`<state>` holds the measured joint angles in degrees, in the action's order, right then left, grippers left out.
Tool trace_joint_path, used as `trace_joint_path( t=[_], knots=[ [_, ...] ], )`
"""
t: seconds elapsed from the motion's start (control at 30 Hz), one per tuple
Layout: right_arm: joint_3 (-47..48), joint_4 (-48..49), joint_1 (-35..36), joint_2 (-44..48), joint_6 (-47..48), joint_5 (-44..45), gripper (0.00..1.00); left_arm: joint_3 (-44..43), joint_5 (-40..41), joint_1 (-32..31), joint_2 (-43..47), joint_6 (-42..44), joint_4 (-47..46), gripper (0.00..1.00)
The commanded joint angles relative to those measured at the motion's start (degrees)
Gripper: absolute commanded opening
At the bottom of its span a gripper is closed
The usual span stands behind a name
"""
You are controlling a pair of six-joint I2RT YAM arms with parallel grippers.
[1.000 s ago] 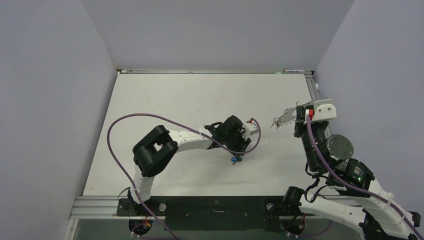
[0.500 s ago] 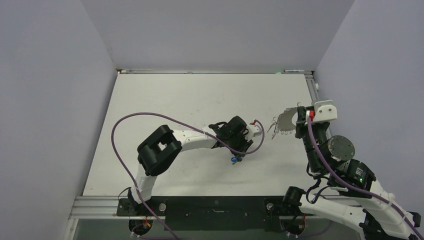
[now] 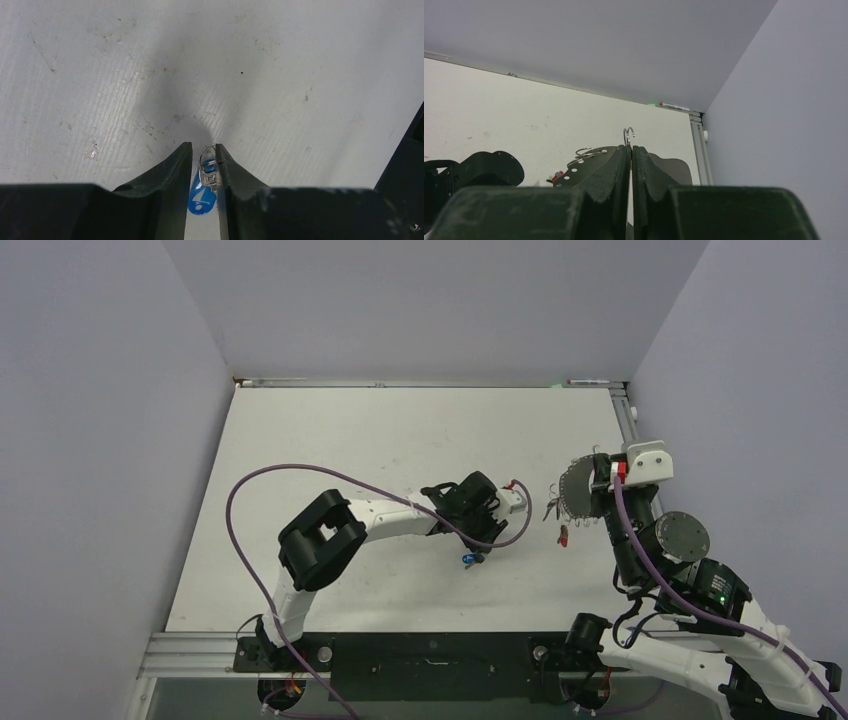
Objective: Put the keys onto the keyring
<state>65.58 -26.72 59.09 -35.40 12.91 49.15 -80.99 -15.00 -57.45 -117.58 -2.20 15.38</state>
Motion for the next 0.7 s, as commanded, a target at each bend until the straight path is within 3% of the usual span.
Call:
trace_joint_path(
  t=[0.0, 0.4, 0.67],
  knots=[
    [1.31, 1.55, 0.84, 0.46, 1.48, 1.43, 0.05, -2.94, -0.18, -0.38, -0.98, 1.13, 0.69, 0.20],
    [1.15, 1.59, 1.92, 0.51, 1.48, 2.35, 0.05, -3.48, -0.46, -0.40, -1.50, 1.18, 1.85, 0.21],
    [1.03, 1.45, 2.56, 0.62, 1.29, 2.84, 0.05, -4.13, -0.06, -0.65, -2.22, 0.94, 2.51, 0.15]
  ],
)
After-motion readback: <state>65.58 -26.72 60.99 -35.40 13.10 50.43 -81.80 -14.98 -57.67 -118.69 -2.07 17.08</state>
